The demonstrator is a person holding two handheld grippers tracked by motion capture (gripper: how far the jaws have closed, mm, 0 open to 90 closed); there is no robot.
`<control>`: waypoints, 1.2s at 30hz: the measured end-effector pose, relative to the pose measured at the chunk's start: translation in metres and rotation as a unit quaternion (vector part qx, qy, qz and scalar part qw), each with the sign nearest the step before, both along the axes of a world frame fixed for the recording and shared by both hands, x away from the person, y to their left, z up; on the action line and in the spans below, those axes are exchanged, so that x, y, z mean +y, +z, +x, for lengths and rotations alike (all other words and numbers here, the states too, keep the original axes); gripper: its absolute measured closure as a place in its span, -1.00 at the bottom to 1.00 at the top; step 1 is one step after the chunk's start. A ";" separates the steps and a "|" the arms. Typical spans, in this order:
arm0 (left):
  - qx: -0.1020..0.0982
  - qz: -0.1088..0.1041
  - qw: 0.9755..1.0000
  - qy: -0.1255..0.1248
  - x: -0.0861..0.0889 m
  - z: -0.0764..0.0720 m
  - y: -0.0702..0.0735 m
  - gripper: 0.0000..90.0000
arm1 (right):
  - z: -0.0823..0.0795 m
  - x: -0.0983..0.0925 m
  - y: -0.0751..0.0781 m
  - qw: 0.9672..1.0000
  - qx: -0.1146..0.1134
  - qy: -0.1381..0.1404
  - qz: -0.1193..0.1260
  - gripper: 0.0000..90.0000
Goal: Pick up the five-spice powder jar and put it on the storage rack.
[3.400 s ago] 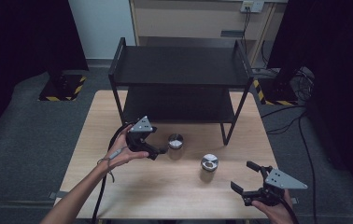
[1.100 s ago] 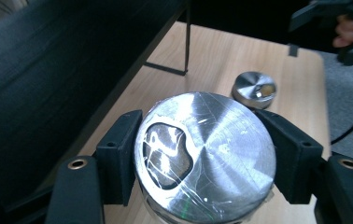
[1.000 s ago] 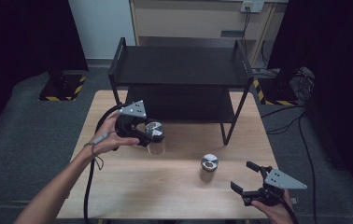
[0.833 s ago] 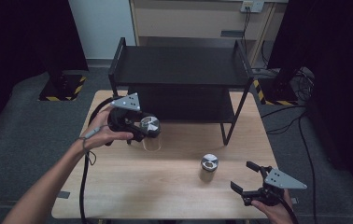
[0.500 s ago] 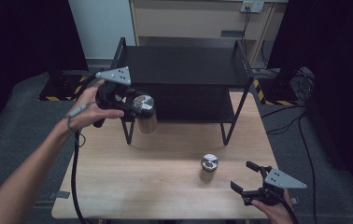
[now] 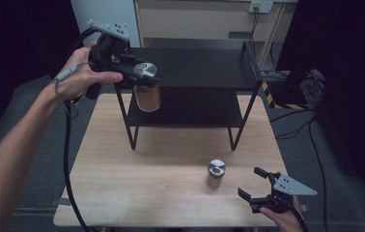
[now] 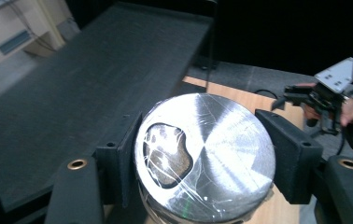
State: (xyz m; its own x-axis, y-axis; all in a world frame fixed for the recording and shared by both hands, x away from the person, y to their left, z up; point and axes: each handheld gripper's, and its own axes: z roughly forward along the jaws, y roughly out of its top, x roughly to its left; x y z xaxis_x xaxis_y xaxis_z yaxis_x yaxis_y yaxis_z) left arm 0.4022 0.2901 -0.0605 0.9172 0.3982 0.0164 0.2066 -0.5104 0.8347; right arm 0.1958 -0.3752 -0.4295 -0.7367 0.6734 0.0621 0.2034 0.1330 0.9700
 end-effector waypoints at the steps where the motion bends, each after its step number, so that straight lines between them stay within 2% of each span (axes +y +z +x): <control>1: -0.001 0.000 1.000 0.006 -0.001 0.001 0.002 -0.25 | 0.000 0.000 0.000 1.000 0.000 0.000 0.001 -0.91; 5: -0.001 -0.008 0.999 0.041 -0.003 0.008 0.006 -0.25 | 0.000 0.000 0.000 1.000 0.000 0.000 0.001 -0.91; 8: 0.000 -0.005 0.997 0.075 -0.006 0.015 0.007 -0.25 | 0.000 -0.001 0.000 1.000 0.000 0.000 0.001 -0.91; 13: 0.003 -0.009 0.991 0.134 -0.011 0.026 0.008 -0.25 | 0.000 -0.002 -0.001 1.000 0.001 -0.002 0.003 -0.91; 16: 0.001 -0.010 0.985 0.173 -0.016 0.031 0.009 -0.25 | 0.000 -0.002 -0.001 1.000 0.001 -0.003 0.003 -0.91; 18: 0.004 -0.012 0.980 0.200 -0.020 0.035 0.009 -0.25 | 0.000 -0.002 -0.001 1.000 0.001 -0.003 0.004 -0.91; 21: 0.007 -0.012 0.970 0.242 -0.029 0.043 0.007 -0.24 | 0.000 -0.002 -0.001 1.000 0.001 -0.002 0.003 -0.91; 22: 0.008 -0.010 0.968 0.249 -0.031 0.045 0.008 -0.24 | 0.000 -0.002 -0.001 1.000 0.002 -0.003 0.004 -0.91; 28: 0.004 -0.014 0.953 0.301 -0.044 0.058 0.003 -0.24 | -0.001 -0.003 -0.001 1.000 0.002 -0.004 0.005 -0.91; 29: 0.001 -0.011 0.952 0.306 -0.046 0.059 0.002 -0.24 | -0.001 -0.003 -0.002 1.000 0.002 -0.004 0.005 -0.91; 32: 0.004 -0.008 0.950 0.311 -0.050 0.065 0.001 -0.24 | 0.000 -0.003 -0.002 1.000 0.004 -0.005 0.006 -0.91; 34: 0.004 -0.005 0.952 0.305 -0.052 0.068 -0.001 -0.24 | 0.000 -0.003 -0.002 1.000 0.005 -0.005 0.006 -0.91; 36: 0.008 -0.004 0.953 0.302 -0.053 0.070 -0.001 -0.24 | 0.000 -0.004 -0.002 1.000 0.004 -0.005 0.006 -0.91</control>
State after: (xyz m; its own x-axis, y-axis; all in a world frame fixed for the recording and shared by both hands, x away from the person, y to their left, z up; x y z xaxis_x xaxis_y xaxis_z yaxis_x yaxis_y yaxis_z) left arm 0.4722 0.2372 -0.0617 0.5204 0.8539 -0.0013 0.4735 -0.2873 0.8326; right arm 0.1954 -0.3788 -0.4317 -0.7288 0.6805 0.0766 0.2124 0.1183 0.9700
